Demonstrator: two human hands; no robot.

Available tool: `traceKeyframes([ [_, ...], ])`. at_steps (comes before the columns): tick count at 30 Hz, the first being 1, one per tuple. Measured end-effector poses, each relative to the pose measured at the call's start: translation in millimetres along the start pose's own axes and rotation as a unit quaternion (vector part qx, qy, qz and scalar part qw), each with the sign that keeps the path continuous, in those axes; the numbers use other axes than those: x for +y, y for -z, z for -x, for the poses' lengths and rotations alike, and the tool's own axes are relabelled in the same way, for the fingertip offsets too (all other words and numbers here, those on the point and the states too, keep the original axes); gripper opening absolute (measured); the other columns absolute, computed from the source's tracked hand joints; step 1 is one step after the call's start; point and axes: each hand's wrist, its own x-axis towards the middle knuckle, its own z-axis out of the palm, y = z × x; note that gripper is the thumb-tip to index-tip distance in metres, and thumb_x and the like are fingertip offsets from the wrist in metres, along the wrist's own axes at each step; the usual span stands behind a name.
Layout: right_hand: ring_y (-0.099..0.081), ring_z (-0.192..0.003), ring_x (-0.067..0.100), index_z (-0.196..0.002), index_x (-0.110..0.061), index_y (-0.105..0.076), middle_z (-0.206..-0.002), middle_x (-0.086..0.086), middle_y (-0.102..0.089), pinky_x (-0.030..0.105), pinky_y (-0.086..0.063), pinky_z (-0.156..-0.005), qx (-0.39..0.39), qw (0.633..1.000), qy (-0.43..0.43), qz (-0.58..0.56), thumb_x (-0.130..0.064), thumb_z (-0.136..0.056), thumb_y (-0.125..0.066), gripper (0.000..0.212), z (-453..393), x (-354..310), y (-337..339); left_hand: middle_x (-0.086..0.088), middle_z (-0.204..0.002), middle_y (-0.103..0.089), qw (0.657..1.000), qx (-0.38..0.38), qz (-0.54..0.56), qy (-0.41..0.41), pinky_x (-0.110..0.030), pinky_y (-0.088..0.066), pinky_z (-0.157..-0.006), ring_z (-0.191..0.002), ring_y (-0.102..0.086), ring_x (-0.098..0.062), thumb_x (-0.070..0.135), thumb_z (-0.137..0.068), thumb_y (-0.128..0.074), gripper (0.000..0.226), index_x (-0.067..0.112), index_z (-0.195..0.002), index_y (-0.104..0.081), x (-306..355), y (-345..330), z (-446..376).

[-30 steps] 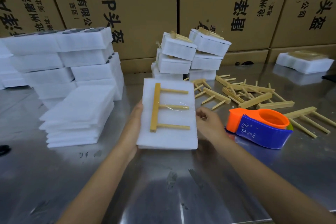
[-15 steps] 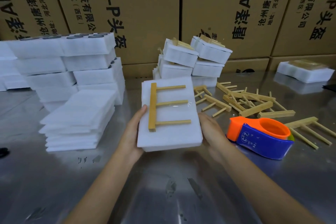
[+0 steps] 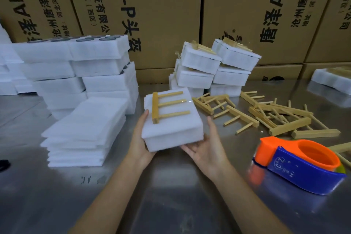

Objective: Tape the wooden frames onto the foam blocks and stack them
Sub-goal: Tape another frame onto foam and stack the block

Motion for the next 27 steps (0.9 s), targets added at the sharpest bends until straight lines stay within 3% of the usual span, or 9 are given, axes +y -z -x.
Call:
traceKeyframes([
  [4, -0.068, -0.108, 0.027, -0.123, -0.018, -0.053, -0.119, 0.018, -0.067, 0.034, -0.056, -0.085, 0.012, 0.994, 0.004, 0.104, -0.042, -0.093, -0.061, 0.039, -33.9, 13.4, -1.1, -0.005, -0.126, -0.069, 0.990, 0.106, 0.029, -0.089, -0.043, -0.053, -0.096, -0.116, -0.066, -0.023, 0.051, -0.097, -0.051, 0.045, 0.022, -0.129, -0.066, 6.2, 9.7, -31.9],
  [7, -0.067, -0.106, 0.027, -0.122, -0.013, -0.057, -0.117, 0.021, -0.065, 0.033, -0.058, -0.079, 0.035, 0.989, 0.056, 0.135, -0.022, -0.094, -0.065, 0.031, -57.7, 18.1, -3.4, 0.001, -0.134, -0.064, 0.963, 0.173, -0.001, -0.208, -0.039, -0.048, -0.102, -0.127, -0.058, -0.018, 0.042, -0.092, -0.065, 0.052, 0.024, -0.140, -0.055, -3.9, 25.5, -38.7],
  [9, -0.067, -0.106, 0.024, -0.126, -0.011, -0.057, -0.116, 0.017, -0.066, 0.032, -0.058, -0.077, 0.036, 0.983, 0.092, 0.157, -0.015, -0.093, -0.066, 0.035, -70.5, 21.1, -3.7, 0.000, -0.145, -0.053, 0.928, 0.239, -0.185, -0.220, -0.040, -0.038, -0.113, -0.135, -0.048, -0.016, 0.033, -0.083, -0.078, 0.073, 0.023, -0.146, -0.044, -7.4, 33.7, -43.1],
  [11, -0.070, -0.099, 0.016, -0.125, -0.020, -0.058, -0.113, 0.007, -0.069, 0.028, -0.058, -0.074, 0.026, 0.968, 0.122, 0.216, -0.015, -0.092, -0.068, 0.035, -80.3, 25.4, -3.4, -0.005, -0.148, -0.040, 0.844, 0.300, -0.397, -0.201, -0.038, -0.029, -0.119, -0.138, -0.037, -0.018, 0.027, -0.076, -0.085, 0.085, 0.015, -0.146, -0.039, -7.7, 40.4, -50.1],
  [15, -0.068, -0.103, 0.009, -0.118, -0.028, -0.062, -0.112, -0.007, -0.069, 0.028, -0.058, -0.082, 0.023, 0.948, 0.159, 0.277, -0.015, -0.092, -0.068, 0.030, -95.4, 30.6, 0.0, -0.012, -0.141, -0.045, 0.799, 0.310, -0.464, -0.225, -0.040, -0.033, -0.115, -0.134, -0.041, -0.026, 0.034, -0.071, -0.088, 0.086, 0.009, -0.141, -0.044, -13.0, 40.1, -53.3],
  [19, -0.066, -0.109, 0.008, -0.125, -0.022, -0.062, -0.116, -0.009, -0.071, 0.024, -0.057, -0.079, -0.008, 0.941, 0.150, 0.303, -0.012, -0.095, -0.063, 0.032, -98.1, 29.2, 1.9, -0.019, -0.141, -0.040, 0.658, 0.365, -0.588, -0.296, -0.046, -0.030, -0.112, -0.134, -0.034, -0.036, 0.031, -0.070, -0.088, 0.098, 0.010, -0.148, -0.033, -21.9, 31.9, -46.5],
  [23, -0.063, -0.114, 0.007, -0.131, -0.023, -0.059, -0.124, -0.009, -0.067, 0.025, -0.056, -0.087, -0.013, 0.937, 0.140, 0.320, -0.012, -0.096, -0.060, 0.037, -94.9, 26.7, 1.0, -0.015, -0.153, -0.029, 0.447, 0.227, -0.792, -0.349, -0.057, -0.025, -0.116, -0.140, -0.028, -0.039, 0.040, -0.073, -0.082, 0.088, 0.027, -0.148, -0.037, -22.5, 30.0, -51.6],
  [25, -0.066, -0.110, 0.010, -0.128, -0.022, -0.060, -0.121, -0.007, -0.068, 0.029, -0.057, -0.087, -0.007, 0.939, 0.138, 0.314, -0.011, -0.095, -0.061, 0.035, -95.9, 26.4, 0.5, -0.012, -0.161, -0.022, 0.421, 0.172, -0.836, -0.307, -0.058, -0.012, -0.120, -0.148, -0.016, -0.038, 0.052, -0.080, -0.072, 0.080, 0.033, -0.150, -0.038, -19.7, 31.2, -63.2],
  [27, -0.068, -0.106, 0.012, -0.126, -0.020, -0.061, -0.120, -0.005, -0.069, 0.031, -0.058, -0.085, -0.005, 0.944, 0.135, 0.301, -0.010, -0.093, -0.062, 0.034, -97.1, 25.3, -0.1, -0.011, -0.161, -0.028, 0.408, 0.164, -0.854, -0.278, -0.058, -0.016, -0.118, -0.149, -0.017, -0.037, 0.057, -0.085, -0.065, 0.074, 0.036, -0.151, -0.038, -22.1, 33.9, -70.3],
])
